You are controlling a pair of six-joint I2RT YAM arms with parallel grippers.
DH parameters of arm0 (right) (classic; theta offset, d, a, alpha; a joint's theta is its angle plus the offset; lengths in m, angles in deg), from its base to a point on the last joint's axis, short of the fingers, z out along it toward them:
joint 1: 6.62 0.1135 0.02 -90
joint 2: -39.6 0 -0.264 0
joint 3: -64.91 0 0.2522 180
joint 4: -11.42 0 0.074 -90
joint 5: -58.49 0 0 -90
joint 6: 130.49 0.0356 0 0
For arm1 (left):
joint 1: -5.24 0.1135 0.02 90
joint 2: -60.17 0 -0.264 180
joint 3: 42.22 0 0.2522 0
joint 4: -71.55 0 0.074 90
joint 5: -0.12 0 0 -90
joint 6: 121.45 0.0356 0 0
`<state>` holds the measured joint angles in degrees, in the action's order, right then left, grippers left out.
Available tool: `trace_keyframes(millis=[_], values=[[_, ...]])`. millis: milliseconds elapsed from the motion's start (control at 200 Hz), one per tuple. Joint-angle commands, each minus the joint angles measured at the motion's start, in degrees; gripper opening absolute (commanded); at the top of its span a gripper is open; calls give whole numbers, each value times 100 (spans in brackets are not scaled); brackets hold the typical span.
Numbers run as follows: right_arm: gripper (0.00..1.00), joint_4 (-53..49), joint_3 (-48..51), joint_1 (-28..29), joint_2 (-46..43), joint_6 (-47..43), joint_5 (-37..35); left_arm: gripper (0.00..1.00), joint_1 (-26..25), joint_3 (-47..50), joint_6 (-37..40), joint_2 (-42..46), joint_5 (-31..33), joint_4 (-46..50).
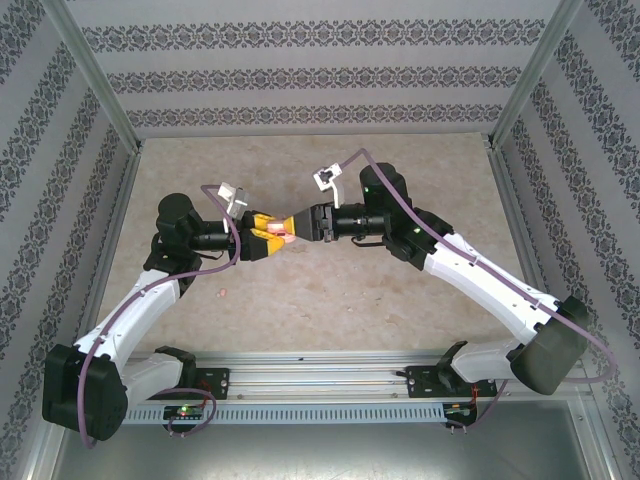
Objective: Insert wireless bluetooth earbuds into charging case
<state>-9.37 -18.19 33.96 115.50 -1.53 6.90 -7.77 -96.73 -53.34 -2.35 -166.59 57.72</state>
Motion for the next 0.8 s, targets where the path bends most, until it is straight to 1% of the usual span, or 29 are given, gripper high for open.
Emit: trace_keyframes(millis=[0,195,345,435,605,794], values=[[45,219,174,-305,110,257,-1075,7,-80,-179,5,82,-768,-353],[46,235,339,-316,83,281,-1242,7,-86,-207,-51,26,-774,-414],[51,254,360,-316,118,279,-1259,7,-82,-205,-66,0,-776,-422],[52,357,358,-314,144,262,-1130,6,-85,-220,-64,-22,-776,-416],[57,431,294,-224,188,38,-774,7,-79,-203,-56,-73,-759,-440],[63,382,236,-183,122,23,-803,7,-77,-143,-17,-128,-676,-468]])
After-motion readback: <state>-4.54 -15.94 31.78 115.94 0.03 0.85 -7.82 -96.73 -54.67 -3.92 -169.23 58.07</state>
